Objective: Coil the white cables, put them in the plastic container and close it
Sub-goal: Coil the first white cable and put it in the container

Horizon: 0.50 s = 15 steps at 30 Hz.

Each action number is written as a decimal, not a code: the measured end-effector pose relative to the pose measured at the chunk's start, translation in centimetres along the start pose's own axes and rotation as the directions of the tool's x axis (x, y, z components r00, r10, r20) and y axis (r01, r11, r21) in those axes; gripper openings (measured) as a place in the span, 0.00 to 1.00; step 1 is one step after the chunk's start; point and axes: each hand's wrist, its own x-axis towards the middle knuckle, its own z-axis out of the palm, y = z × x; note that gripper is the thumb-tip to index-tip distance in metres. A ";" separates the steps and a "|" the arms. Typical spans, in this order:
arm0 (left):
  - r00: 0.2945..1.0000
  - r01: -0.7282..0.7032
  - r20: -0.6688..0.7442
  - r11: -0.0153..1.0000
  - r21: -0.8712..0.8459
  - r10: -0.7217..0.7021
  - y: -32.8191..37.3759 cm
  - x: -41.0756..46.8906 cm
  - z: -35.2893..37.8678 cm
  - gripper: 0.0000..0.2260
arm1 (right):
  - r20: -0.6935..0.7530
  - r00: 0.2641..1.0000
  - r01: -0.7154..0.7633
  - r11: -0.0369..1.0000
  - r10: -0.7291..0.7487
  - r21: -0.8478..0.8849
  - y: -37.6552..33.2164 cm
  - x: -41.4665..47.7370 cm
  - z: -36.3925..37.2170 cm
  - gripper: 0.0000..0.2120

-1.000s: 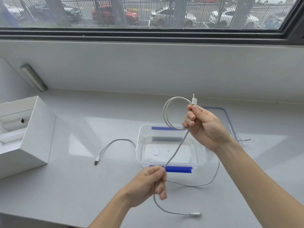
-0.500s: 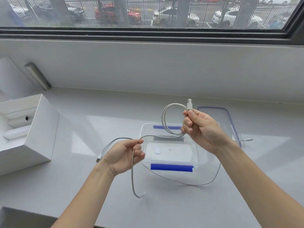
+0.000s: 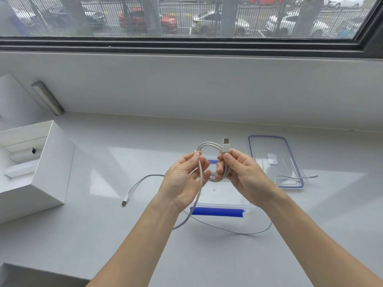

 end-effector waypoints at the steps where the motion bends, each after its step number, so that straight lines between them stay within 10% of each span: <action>1: 0.999 -0.032 -0.019 0.999 0.018 0.032 -0.3 0.1 0.2 0.01 | 0.000 1.000 -0.001 1.000 0.001 -0.010 0.1 -0.1 0.2 0.11; 15: 0.900 -0.359 -0.122 0.872 0.333 0.418 -2.8 -0.2 1.9 0.04 | 0.086 0.994 -0.057 0.996 0.063 -0.062 0.8 -0.4 0.8 0.13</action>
